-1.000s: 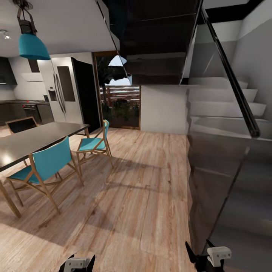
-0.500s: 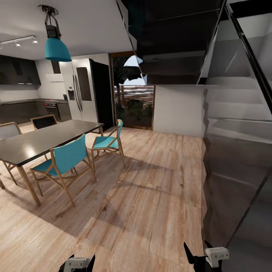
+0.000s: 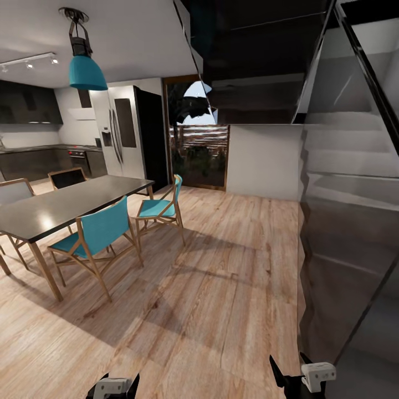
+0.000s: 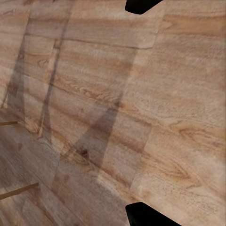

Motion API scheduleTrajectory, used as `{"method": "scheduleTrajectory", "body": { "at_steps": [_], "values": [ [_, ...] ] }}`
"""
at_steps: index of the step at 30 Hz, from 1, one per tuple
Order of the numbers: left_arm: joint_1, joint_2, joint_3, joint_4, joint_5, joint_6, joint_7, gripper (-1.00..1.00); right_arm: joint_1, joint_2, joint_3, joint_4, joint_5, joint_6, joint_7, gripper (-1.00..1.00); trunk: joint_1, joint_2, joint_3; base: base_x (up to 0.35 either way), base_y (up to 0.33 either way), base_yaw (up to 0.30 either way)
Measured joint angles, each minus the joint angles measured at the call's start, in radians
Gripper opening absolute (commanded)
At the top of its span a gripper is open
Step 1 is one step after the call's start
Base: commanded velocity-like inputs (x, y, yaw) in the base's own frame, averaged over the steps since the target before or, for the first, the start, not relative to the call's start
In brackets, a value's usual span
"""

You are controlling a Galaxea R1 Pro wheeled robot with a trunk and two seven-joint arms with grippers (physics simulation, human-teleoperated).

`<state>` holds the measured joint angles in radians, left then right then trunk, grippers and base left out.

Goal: Put the three can of soda from the living room inside the tash can in the kitchen.

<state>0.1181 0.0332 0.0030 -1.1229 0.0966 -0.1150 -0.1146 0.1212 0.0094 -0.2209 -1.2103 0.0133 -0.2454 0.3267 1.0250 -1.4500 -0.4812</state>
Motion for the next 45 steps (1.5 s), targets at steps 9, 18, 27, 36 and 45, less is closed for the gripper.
{"method": "scheduleTrajectory", "body": {
  "at_steps": [9, 18, 27, 36, 45],
  "values": [
    [0.0, 0.0, 0.0, 0.0, 0.0, 0.0, 0.0, 1.0, -0.002, 0.0, -0.002, 0.001, 0.0, 0.003, 0.0, 1.0, 0.0, 0.0, 0.0, 0.0, 0.0, 0.004],
    [0.0, 0.0, 0.0, 0.0, 0.0, 0.0, 0.0, 1.0, -0.003, 0.001, 0.001, 0.002, 0.001, 0.0, 0.0, 1.0, 0.0, 0.0, -0.003, 0.0, 0.0, 0.039],
    [0.0, 0.0, 0.0, 0.0, 0.0, 0.0, 0.0, 1.0, -0.003, 0.001, 0.002, 0.002, 0.0, 0.001, 0.0, 1.0, 0.0, 0.0, -0.014, 0.0, 0.0, 0.139],
    [-0.001, -0.001, 0.0, 0.001, 0.0, 0.0, 0.0, 1.0, -0.003, 0.001, 0.002, 0.002, 0.0, 0.0, 0.0, 1.0, 0.0, 0.0, -0.024, 0.0, 0.0, 0.17],
    [-0.001, -0.001, -0.001, 0.001, 0.0, 0.0, 0.0, 1.0, -0.003, 0.001, 0.002, 0.009, 0.0, 0.0, 0.0, 1.0, 0.0, 0.0, -0.034, 0.0, 0.0, 0.174]
  ]
}}
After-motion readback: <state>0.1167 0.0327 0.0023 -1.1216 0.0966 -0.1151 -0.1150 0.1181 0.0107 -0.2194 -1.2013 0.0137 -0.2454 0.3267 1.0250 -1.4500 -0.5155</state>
